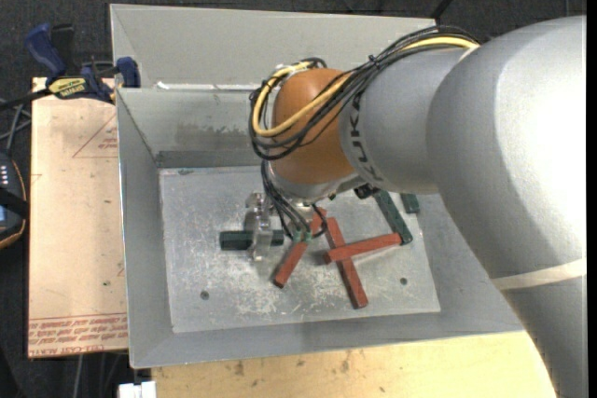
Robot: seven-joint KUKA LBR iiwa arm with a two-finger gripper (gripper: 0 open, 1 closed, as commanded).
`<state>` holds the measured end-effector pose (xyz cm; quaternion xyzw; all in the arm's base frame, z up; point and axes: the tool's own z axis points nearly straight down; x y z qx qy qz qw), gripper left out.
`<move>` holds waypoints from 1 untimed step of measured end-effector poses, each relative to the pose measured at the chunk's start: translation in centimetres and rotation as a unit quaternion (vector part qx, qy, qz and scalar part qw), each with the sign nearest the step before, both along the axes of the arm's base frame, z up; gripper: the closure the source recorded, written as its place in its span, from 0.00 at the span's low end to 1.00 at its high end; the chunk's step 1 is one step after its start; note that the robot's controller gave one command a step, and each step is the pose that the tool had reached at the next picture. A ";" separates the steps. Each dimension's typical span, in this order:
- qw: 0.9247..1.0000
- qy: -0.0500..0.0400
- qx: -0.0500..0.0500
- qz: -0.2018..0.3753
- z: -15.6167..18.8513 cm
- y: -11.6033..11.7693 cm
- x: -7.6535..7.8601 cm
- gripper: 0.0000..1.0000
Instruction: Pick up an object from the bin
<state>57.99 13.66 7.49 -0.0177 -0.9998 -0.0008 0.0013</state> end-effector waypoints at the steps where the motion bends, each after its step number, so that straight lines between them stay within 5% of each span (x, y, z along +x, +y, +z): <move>1: 0.999 -0.007 0.001 0.037 3.4 -2.1 1.8 1.00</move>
Offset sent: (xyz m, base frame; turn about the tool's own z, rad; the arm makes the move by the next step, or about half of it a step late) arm 0.0196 0.0144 0.1479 -0.0989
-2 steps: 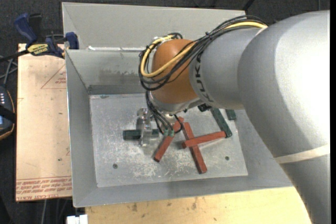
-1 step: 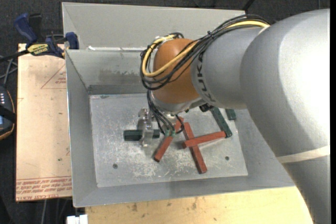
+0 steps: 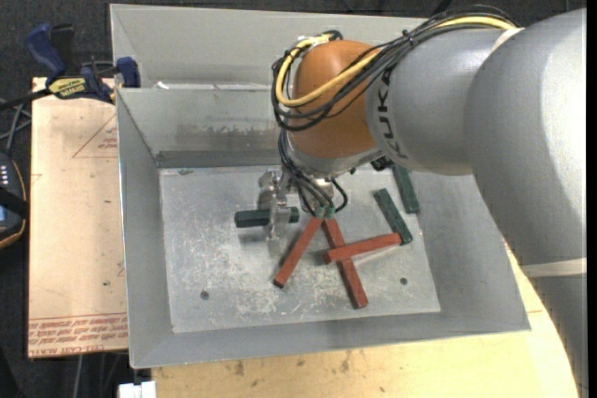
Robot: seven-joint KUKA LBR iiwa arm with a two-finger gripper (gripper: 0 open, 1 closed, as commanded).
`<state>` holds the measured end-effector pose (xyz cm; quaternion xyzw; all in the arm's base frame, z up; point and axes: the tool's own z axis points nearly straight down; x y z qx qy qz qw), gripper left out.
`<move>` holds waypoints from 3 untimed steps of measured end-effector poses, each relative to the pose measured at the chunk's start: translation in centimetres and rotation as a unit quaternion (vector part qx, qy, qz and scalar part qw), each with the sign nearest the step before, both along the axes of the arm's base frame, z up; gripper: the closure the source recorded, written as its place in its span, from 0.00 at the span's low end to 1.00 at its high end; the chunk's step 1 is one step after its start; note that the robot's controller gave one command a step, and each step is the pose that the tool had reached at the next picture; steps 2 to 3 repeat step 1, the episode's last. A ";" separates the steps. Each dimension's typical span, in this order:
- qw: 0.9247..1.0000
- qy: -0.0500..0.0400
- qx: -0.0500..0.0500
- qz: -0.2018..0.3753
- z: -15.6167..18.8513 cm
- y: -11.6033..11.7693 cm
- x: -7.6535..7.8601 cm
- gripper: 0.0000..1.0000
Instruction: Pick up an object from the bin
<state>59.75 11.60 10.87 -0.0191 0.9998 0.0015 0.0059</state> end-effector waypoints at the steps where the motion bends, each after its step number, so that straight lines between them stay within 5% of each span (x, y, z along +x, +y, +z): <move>1: 1.000 0.004 -0.001 0.014 11.4 3.6 0.3 1.00; 3: 1.000 0.004 -0.001 0.014 11.4 3.6 0.3 1.00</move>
Offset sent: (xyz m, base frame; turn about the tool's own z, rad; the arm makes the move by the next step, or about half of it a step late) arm 0.0000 0.0000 0.0000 0.0000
